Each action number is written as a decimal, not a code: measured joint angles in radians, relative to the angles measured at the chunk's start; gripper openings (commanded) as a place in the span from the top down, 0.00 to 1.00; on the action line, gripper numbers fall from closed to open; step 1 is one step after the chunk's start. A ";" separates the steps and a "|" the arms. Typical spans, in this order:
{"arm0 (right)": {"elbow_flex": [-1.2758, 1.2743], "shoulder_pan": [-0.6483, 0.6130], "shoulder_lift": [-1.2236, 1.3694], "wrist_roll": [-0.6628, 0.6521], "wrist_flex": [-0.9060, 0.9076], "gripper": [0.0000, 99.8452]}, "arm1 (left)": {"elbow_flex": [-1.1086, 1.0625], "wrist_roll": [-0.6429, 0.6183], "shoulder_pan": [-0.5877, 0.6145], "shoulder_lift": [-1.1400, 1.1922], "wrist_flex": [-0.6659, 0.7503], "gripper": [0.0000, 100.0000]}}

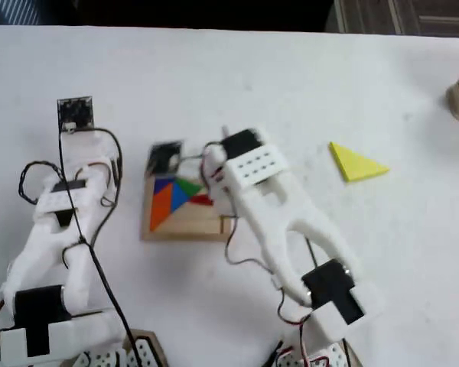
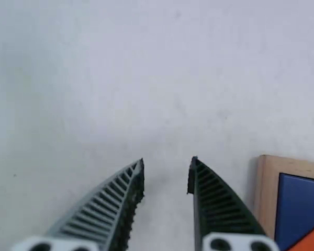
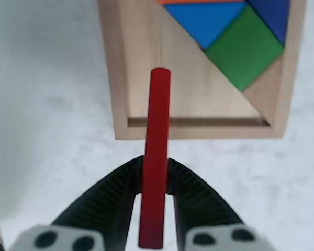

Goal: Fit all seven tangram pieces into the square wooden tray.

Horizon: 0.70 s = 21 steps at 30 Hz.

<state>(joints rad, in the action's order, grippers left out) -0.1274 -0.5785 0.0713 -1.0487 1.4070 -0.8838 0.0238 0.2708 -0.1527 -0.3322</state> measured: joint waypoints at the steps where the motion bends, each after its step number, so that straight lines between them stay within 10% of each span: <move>1: 0.000 -0.026 0.000 -0.032 0.000 0.98 | 0.000 0.000 0.000 0.000 0.000 0.85; 11: 0.002 -0.161 0.115 -0.183 -0.051 0.98 | 0.000 0.000 0.000 0.000 0.000 0.85; 21: 0.074 -0.169 0.213 0.000 -0.221 0.98 | 0.009 0.000 0.002 0.000 0.003 0.85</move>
<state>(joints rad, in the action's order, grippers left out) -0.0537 -0.7472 0.2846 -1.0487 1.1861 -0.8746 0.0238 0.2723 -0.1527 -0.3291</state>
